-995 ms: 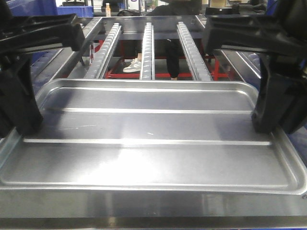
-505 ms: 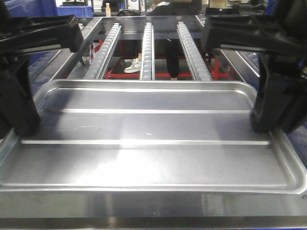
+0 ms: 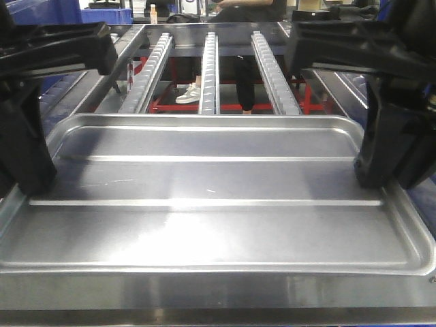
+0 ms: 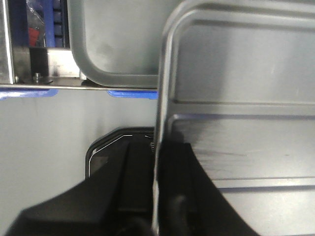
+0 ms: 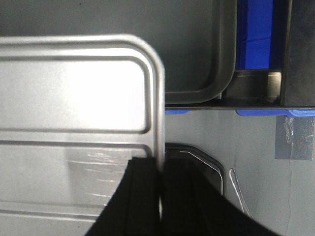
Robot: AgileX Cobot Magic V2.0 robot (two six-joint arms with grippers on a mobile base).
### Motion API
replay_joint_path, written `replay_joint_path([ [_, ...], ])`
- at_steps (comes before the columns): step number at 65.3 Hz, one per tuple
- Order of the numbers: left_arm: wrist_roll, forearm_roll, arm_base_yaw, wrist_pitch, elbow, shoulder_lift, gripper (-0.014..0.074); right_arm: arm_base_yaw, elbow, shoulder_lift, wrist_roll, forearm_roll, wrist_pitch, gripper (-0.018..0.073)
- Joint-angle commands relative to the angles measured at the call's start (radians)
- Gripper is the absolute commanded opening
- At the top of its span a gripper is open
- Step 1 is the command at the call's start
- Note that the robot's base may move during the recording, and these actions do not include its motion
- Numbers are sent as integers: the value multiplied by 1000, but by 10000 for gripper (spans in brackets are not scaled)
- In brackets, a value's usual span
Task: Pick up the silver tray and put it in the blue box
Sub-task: 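Hold the tray level with both grippers while the base drives away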
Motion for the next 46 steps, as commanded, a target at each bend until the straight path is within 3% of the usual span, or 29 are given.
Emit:
replay_joint_path([
  [1,-9,36,6,24,-29,-31,-15,-3,-24,-31,-11,-53,15,58],
  [46,-9,36,6,24,-29,-29,-15,-3,-24,-31,-11,-53,15,58],
])
